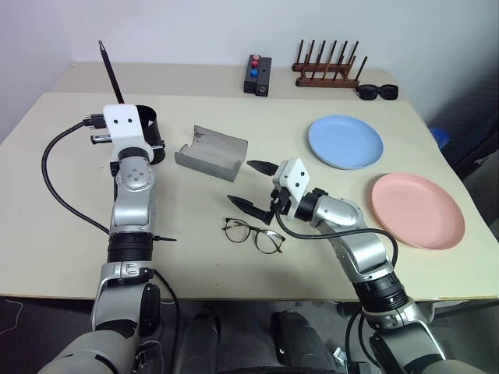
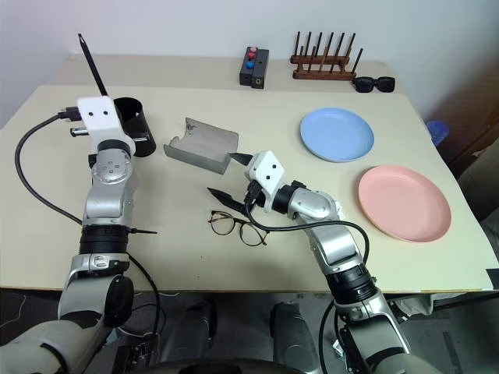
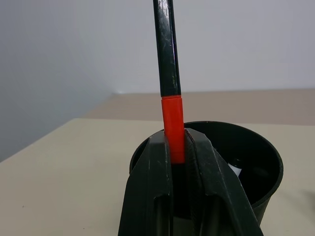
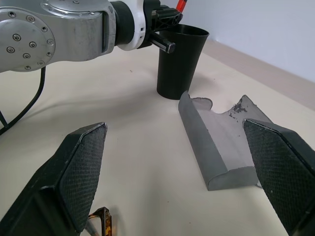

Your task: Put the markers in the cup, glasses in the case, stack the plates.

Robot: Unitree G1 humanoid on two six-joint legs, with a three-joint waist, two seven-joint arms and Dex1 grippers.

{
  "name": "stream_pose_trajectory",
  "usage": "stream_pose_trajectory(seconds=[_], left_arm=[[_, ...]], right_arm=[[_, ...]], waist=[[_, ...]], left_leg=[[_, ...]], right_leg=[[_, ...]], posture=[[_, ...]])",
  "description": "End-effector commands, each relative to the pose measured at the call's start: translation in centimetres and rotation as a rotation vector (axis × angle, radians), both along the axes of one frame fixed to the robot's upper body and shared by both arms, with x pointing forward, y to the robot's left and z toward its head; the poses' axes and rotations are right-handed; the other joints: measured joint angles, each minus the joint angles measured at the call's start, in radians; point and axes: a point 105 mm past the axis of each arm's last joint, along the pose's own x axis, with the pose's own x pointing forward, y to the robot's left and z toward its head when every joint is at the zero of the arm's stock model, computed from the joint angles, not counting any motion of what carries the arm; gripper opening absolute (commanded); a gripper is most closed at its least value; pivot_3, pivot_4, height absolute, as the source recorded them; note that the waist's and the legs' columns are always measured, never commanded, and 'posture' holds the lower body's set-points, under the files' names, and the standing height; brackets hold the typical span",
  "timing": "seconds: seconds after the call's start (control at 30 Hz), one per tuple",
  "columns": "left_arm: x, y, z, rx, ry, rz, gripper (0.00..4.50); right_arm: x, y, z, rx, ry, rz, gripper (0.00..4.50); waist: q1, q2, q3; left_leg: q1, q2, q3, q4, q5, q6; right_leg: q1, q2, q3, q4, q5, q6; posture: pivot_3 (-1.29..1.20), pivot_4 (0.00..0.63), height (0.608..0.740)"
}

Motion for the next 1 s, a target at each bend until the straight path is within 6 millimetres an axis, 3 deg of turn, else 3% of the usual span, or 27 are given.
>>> stream_pose_trajectory(seconds=[0.03,0.13,0.77,1.0], left_arm=[[-0.3,0.0,1.5,0.024,-0.049,0.008,1.65],[-0.2,0.0,1.4,0.024,-0.045,0.011,3.15],[-0.1,0.5,1.2,0.023,-0.027,0.033,3.15],[-0.2,1.8,1.9,-0.009,-0.053,0.081,3.15]], right_arm=[[-0.4,0.3,1.0,0.018,-0.038,0.016,4.50],[-0.4,0.3,1.0,0.018,-0.038,0.016,4.50],[-0.4,0.4,0.9,0.018,-0.036,0.017,4.50],[-0.3,0.3,0.9,0.018,-0.036,0.016,4.50]], waist=[[0.000,0.000,0.000],[0.000,0.000,0.000],[0.000,0.000,0.000],[0.000,0.000,0.000]], left_leg=[[0.000,0.000,0.000,0.000,0.000,0.000],[0.000,0.000,0.000,0.000,0.000,0.000],[0.000,0.000,0.000,0.000,0.000,0.000],[0.000,0.000,0.000,0.000,0.000,0.000]], right_leg=[[0.000,0.000,0.000,0.000,0.000,0.000],[0.000,0.000,0.000,0.000,0.000,0.000],[0.000,0.000,0.000,0.000,0.000,0.000],[0.000,0.000,0.000,0.000,0.000,0.000]], posture=[[0.00,0.150,0.740],[0.00,0.150,0.740],[0.00,0.150,0.740],[0.00,0.150,0.740]])
